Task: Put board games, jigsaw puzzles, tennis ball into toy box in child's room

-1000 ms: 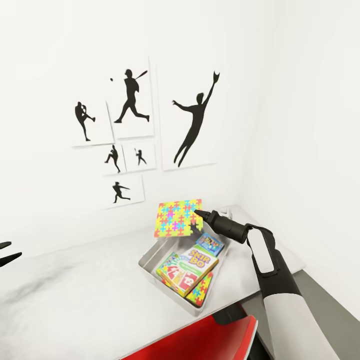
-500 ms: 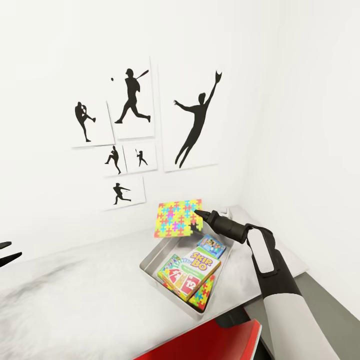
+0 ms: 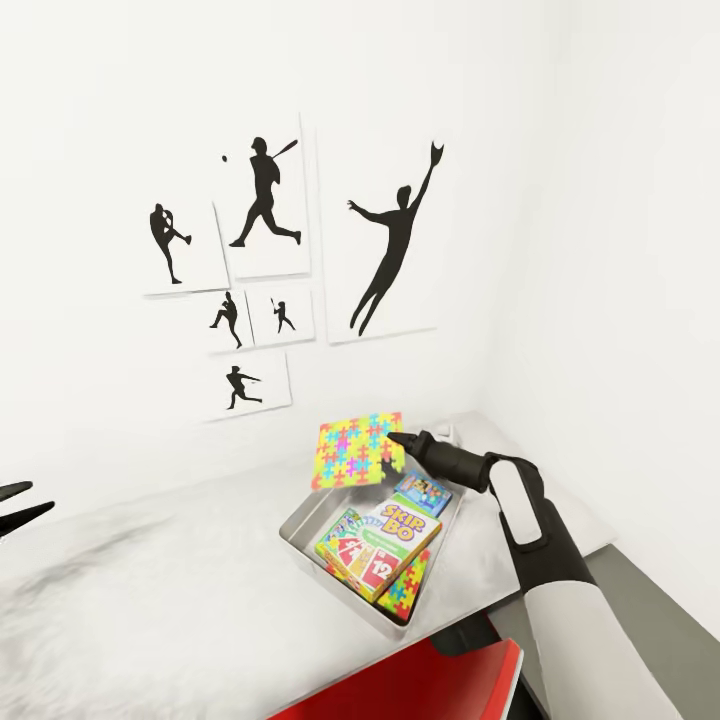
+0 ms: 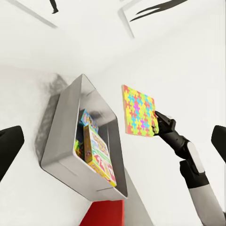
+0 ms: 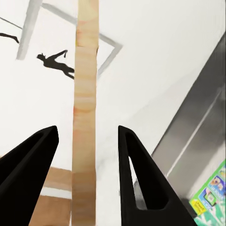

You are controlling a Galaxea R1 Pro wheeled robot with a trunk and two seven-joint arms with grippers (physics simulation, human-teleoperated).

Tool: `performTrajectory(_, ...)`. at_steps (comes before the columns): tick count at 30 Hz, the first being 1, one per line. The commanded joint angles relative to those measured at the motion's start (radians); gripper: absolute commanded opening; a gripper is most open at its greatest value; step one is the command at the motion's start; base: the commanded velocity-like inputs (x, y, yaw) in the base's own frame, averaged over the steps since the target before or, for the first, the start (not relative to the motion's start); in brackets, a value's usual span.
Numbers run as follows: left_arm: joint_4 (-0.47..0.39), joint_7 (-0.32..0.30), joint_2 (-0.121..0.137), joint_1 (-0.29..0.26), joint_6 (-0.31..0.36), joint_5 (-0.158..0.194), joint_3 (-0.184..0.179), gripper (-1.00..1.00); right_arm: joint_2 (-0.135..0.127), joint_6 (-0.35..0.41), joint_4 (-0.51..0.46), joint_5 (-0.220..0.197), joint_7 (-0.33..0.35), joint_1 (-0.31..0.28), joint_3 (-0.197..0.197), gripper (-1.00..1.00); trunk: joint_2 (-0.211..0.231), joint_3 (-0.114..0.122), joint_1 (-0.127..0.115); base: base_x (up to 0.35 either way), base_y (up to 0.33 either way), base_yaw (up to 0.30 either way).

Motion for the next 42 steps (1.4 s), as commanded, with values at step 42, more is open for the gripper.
performTrajectory(42,-0.016,-0.004,-0.024,-0.001,0.011,0.002,-0.058,1.00,-0.117,0.143,0.109,0.007,-0.076,-0.056,0.166,-1.00,-0.002,-0.002,0.001,0.000,0.000,0.000)
